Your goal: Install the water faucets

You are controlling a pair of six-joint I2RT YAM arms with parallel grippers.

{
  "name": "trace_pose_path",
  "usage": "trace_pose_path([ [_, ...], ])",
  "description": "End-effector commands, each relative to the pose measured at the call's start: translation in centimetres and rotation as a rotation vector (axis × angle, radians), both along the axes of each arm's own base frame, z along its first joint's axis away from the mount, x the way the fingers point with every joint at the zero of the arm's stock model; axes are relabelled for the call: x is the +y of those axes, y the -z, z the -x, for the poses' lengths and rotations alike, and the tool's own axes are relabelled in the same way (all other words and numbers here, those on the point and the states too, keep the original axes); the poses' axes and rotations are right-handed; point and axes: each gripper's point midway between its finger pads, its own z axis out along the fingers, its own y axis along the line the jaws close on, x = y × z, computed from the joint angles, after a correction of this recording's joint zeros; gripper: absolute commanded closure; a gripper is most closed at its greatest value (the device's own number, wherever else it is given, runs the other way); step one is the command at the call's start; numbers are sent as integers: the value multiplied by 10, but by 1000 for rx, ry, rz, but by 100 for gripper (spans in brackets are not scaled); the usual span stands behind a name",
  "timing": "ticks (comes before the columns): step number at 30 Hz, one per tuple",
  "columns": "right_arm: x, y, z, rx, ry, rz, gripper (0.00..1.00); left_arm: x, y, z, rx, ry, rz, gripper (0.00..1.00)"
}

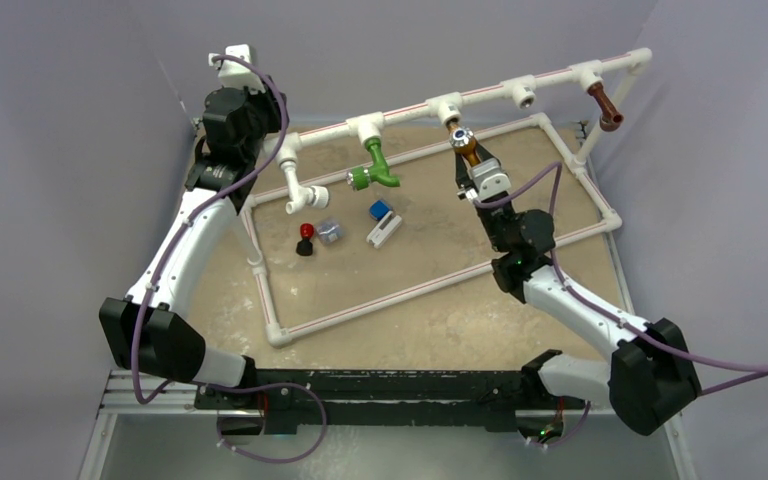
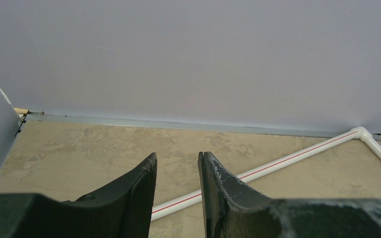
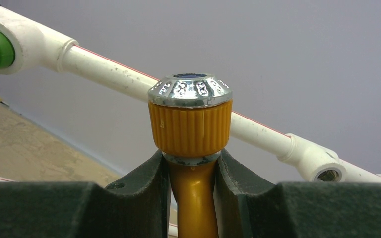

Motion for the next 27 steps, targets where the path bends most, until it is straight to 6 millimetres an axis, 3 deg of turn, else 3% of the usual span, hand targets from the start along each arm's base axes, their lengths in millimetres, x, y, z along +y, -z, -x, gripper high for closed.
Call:
trace_pose_path([
  [1, -10, -54, 12, -136, 7, -80, 100, -3, 129, 13, 377, 30, -89, 65],
  [7, -6, -55, 12, -133, -7, -65, 100, -4, 129, 13, 377, 33, -87, 65],
  [27, 1, -28, -3, -80, -10, -60, 100, -4, 127, 13, 376, 36, -84, 65],
])
